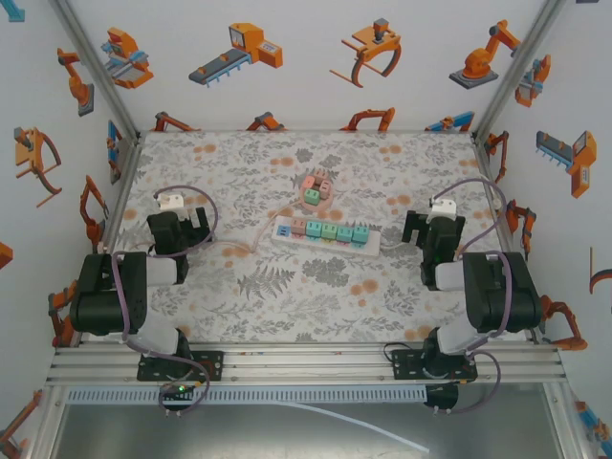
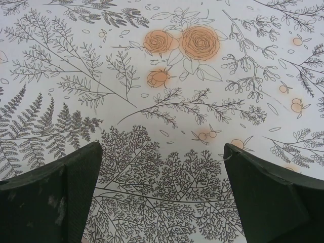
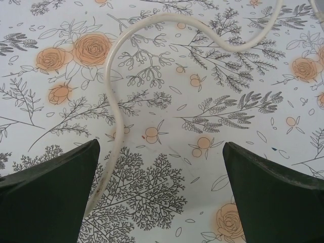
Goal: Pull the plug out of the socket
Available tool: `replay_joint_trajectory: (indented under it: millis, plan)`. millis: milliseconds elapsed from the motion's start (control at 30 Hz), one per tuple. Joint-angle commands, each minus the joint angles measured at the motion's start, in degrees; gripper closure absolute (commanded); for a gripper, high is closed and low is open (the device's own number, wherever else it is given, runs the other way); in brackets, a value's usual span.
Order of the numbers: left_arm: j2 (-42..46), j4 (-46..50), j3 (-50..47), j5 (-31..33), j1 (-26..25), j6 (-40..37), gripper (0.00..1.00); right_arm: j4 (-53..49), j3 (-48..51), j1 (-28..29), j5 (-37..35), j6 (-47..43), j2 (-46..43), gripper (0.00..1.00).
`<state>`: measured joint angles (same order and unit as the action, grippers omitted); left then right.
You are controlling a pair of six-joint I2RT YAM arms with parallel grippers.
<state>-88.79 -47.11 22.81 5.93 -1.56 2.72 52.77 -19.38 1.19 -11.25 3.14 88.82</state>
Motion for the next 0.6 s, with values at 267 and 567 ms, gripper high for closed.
replay_joint_trajectory:
  millis: [267,567]
  plan:
    - [0.5,0.1,0.9,-1.0,0.0,-0.6,0.03,0.4,-1.2,-0.4,-1.6,0.7,-0.3,0.01]
    - [0.6,0.0,0.8,-1.1,0.0,-0.5,0.03,0.5,-1.1,-0.4,-1.6,0.7,-0.3,0.01]
